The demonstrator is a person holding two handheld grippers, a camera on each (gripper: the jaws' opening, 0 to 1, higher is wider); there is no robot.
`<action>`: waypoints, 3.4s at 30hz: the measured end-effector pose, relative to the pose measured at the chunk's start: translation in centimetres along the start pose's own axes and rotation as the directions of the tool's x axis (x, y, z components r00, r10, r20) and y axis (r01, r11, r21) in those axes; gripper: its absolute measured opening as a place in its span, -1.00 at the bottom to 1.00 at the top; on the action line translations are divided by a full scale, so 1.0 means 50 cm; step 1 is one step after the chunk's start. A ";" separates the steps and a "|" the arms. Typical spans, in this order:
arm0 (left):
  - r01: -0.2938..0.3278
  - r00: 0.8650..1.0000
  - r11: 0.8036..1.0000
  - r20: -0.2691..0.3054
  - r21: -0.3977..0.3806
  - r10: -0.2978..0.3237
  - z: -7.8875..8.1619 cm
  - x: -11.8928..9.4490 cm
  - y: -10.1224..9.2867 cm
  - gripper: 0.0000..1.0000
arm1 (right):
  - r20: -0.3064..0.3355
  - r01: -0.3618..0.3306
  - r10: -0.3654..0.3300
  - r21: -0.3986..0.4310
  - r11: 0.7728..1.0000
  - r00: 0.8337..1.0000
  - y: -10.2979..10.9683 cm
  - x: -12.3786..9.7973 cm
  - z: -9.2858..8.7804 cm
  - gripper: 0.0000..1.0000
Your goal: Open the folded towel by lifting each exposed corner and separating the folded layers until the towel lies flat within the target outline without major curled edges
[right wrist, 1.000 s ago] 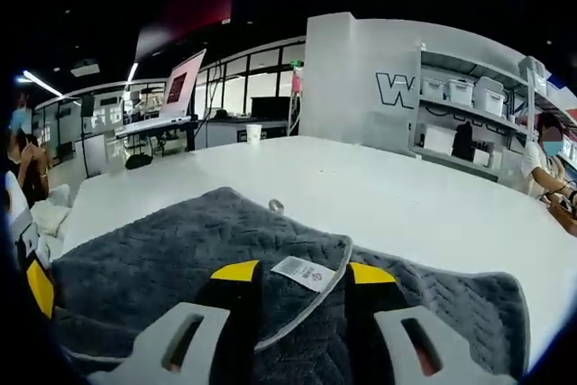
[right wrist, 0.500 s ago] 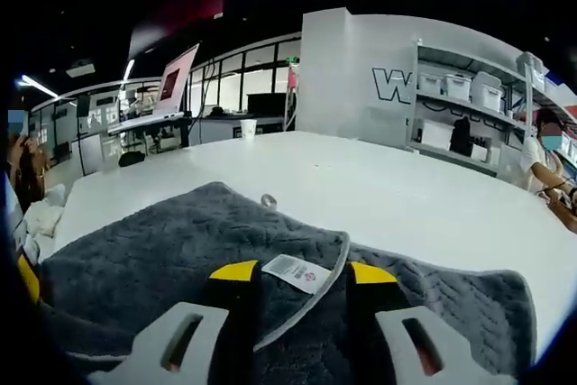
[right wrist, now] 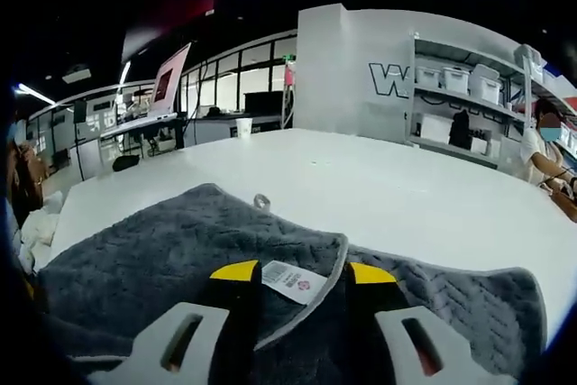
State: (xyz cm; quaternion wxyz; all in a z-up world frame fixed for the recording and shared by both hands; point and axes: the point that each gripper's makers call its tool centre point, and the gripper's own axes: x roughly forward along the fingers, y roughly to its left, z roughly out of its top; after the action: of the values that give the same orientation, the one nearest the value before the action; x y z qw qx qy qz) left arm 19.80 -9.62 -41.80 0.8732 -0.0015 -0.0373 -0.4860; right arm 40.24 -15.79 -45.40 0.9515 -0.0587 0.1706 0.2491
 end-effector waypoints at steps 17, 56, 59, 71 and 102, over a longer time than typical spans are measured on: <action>0.003 1.000 1.000 -0.005 0.008 -0.003 0.000 -0.001 -0.001 -0.96 | -0.029 0.005 -0.004 0.054 0.999 1.000 -0.006 0.025 -0.016 -0.35; 0.002 1.000 1.000 -0.008 0.007 -0.002 -0.011 -0.012 0.001 -0.97 | -0.043 0.033 -0.028 0.127 0.991 0.999 -0.073 0.104 -0.010 -0.50; 0.002 1.000 1.000 -0.007 0.008 -0.002 -0.011 -0.011 0.000 -0.97 | -0.044 0.042 -0.036 0.131 0.991 0.998 -0.078 0.108 -0.007 -0.54; -0.001 1.000 1.000 -0.004 0.007 0.001 -0.011 -0.012 0.000 -0.97 | -0.042 0.117 -0.112 0.136 0.984 0.993 -0.084 0.103 -0.008 -0.87; 0.042 0.998 0.998 0.059 -0.056 -0.039 0.029 -0.020 -0.013 -0.98 | 0.002 0.156 -0.156 0.071 0.985 0.988 -0.064 0.086 0.054 -1.00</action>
State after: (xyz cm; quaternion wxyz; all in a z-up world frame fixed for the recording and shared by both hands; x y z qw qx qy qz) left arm 18.61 -9.05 -40.42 0.8614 -0.0397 -0.0485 -0.5040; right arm 46.13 -16.10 -44.32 0.9702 -0.0375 0.1706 0.1678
